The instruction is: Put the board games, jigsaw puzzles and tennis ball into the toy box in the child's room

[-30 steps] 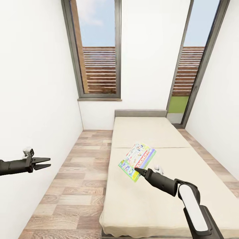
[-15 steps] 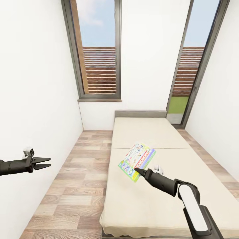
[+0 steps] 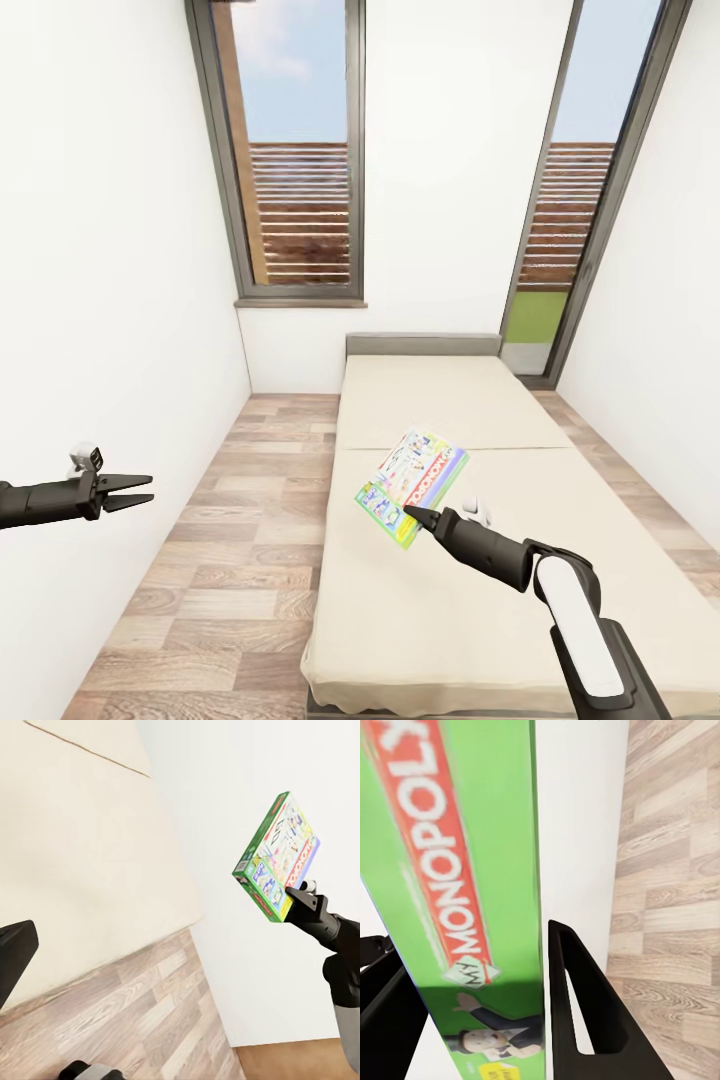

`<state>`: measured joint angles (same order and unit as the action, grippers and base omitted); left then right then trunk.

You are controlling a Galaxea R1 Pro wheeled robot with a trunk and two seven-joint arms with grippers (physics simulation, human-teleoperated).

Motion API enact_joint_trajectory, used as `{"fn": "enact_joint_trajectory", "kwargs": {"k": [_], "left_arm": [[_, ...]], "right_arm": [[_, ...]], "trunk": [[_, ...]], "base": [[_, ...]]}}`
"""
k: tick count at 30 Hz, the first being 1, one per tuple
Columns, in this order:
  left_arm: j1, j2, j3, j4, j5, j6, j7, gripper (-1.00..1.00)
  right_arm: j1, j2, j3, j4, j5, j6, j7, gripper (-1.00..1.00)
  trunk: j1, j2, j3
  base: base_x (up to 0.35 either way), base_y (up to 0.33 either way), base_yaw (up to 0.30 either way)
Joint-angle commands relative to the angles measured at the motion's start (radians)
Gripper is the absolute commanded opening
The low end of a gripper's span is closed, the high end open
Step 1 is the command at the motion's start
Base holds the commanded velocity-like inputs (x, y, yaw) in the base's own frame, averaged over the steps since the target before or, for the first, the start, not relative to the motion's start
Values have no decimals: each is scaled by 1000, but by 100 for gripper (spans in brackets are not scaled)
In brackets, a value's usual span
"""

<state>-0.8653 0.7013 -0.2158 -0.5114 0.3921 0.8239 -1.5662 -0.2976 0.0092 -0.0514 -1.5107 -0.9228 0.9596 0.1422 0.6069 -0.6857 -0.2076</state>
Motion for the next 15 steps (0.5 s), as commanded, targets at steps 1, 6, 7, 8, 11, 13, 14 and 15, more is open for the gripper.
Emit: {"fn": "enact_joint_trajectory", "kwargs": {"k": [1, 6, 7, 8, 11, 13, 14, 15], "left_arm": [[-1, 1, -7, 1, 4, 11, -5, 100], [-1, 1, -7, 1, 4, 11, -5, 100], [-1, 1, -7, 1, 4, 11, -5, 100], [-1, 1, -7, 1, 4, 11, -5, 100], [-1, 1, -7, 1, 4, 11, -5, 100], [-1, 1, -7, 1, 4, 11, -5, 100], [-1, 1, -7, 1, 4, 11, -5, 100], [-1, 1, -7, 1, 4, 11, -5, 100]], "right_arm": [[-1, 1, -3, 0, 10, 6, 10, -100], [-1, 1, -2, 0, 9, 5, 10, -100], [-1, 2, -2, 0, 9, 5, 10, -100], [-1, 2, -1, 0, 9, 5, 10, -100], [-1, 2, 0, 0, 9, 4, 9, -100], [-1, 2, 0, 0, 9, 4, 8, -100], [-1, 2, 0, 0, 9, 4, 8, -100], [-1, 2, 1, 0, 9, 4, 8, -100]], "trunk": [[-4, 6, 2], [-23, 41, 17], [-27, 48, 20], [-30, 55, 24], [-42, 76, 33], [-50, 90, 39], [-53, 97, 42], [-57, 104, 45]], "base": [[0, 0, 0], [0, 0, -151], [0, 0, -242], [0, 0, -256], [0, 0, -174], [0, 0, -71], [0, 0, -36], [0, 0, -29]]}}
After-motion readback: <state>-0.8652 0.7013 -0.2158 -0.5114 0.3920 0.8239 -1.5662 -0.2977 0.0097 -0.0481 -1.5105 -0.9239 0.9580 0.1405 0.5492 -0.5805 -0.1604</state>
